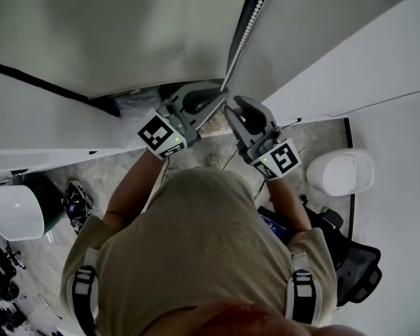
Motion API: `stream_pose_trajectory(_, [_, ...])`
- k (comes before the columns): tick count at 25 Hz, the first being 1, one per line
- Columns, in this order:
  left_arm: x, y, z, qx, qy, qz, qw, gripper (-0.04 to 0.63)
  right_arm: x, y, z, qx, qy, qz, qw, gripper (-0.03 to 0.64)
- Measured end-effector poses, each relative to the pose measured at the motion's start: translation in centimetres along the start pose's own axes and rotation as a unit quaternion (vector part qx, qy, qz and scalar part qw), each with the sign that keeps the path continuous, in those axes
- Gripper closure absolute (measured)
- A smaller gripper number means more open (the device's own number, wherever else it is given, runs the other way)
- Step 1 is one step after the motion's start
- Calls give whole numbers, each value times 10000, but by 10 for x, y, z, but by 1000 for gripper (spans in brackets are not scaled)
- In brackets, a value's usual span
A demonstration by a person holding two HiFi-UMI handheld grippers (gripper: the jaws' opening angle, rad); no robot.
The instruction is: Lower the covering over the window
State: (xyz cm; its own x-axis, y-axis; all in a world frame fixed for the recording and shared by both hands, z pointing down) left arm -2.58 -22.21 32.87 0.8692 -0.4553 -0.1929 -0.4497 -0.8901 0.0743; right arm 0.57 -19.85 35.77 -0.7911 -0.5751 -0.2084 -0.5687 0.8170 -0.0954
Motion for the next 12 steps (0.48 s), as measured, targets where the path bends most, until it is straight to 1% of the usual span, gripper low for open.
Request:
stream_pose_trajectory(2, [2,2,-23,13,230,-80,9997,571,2,-12,27,-89,-311,-139,9994,505])
stream_pose_trajectory(3, [3,-3,-36,-23,373,-143,9992,571,4,-12,36,-170,-332,-153,9992,505])
stream_pose_trajectory(5, [-1,-17,-61,-210,584,-232,9978,571,10,-8,40,-262,-202,-169,9993,505])
stream_pose_trajectory(7, [-6,-27,-72,-331,620,-256,9972,571,16,-7,35,-307,-25,-234,9993,514])
stream_pose_trajectory(8, [-7,-28,-72,-321,602,-242,9974,571,20,-8,34,-352,31,-242,9991,539])
stream_pose_trajectory(9, [-7,-27,-70,-281,582,-219,9977,571,24,-9,35,-393,61,-226,9990,599])
stream_pose_trajectory(11, [-8,-27,-67,-216,554,-235,9980,569,25,-8,36,-421,70,-212,9989,606])
stream_pose_trajectory(12, [-11,-27,-69,-251,528,-320,9978,569,24,-8,33,-421,82,-229,9988,607])
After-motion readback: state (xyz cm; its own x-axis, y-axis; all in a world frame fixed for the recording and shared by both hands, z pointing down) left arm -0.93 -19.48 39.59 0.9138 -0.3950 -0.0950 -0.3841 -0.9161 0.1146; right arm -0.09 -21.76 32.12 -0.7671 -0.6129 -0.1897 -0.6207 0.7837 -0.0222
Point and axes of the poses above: the fingertips, and each gripper's own axes: x forward along the fingers, y to its left, z out of its top, the point moved 1 cm from there along -x, backward along the fingers, and after that the axes turned 4 degrees about z, right-handed, at the moved point
